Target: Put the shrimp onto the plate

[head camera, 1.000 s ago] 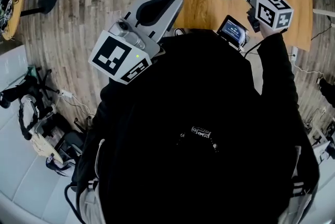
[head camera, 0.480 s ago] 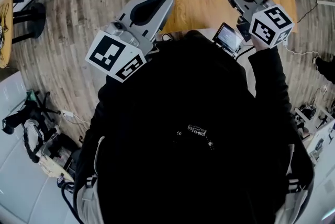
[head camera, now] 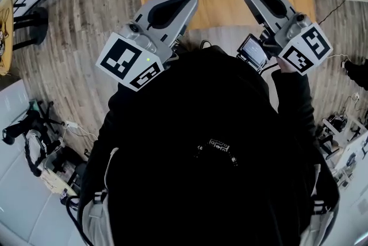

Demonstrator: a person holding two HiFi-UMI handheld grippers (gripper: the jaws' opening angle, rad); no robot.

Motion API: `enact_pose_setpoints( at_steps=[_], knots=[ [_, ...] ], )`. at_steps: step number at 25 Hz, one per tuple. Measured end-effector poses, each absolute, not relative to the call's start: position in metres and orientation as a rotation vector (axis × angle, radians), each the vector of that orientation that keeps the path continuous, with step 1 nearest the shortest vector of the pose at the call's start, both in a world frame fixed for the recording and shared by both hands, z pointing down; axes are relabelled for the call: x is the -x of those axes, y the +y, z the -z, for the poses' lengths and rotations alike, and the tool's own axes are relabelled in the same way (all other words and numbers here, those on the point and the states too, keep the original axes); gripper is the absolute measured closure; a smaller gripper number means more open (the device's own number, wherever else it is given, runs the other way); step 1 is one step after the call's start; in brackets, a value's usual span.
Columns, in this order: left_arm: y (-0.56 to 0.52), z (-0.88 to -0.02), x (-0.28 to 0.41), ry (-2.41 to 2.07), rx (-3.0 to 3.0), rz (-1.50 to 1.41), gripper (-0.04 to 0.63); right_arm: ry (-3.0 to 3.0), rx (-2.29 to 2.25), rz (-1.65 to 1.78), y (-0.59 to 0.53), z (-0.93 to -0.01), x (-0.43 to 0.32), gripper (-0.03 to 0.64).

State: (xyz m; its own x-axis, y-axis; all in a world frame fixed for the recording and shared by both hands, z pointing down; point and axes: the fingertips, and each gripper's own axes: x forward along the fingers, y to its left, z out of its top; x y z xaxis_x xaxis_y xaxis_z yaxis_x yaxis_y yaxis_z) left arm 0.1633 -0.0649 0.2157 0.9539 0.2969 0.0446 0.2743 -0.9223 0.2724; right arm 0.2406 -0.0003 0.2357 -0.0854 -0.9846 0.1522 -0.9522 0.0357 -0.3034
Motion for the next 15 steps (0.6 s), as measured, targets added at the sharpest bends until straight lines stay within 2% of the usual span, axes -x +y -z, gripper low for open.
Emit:
enact_pose_setpoints(
  at_steps=[4,9,15],
  knots=[
    [-0.035,-0.206,-0.178,0.332,-2.808,-0.083,0.591,2.184,2.02,0.44,0.038,-0.214,-0.244,0.6],
    [0.028,-0.21,-0.194,0.601,-2.894,-0.119,0.591,2.129,2.056,0.427,0.086,-0.219,-0.264,0.6],
    [0.027,-0.212,-0.195,0.537,-2.833,-0.106,0.591,2.067,2.072,0.416,0.11,-0.226,-0.259,0.6]
  ],
)
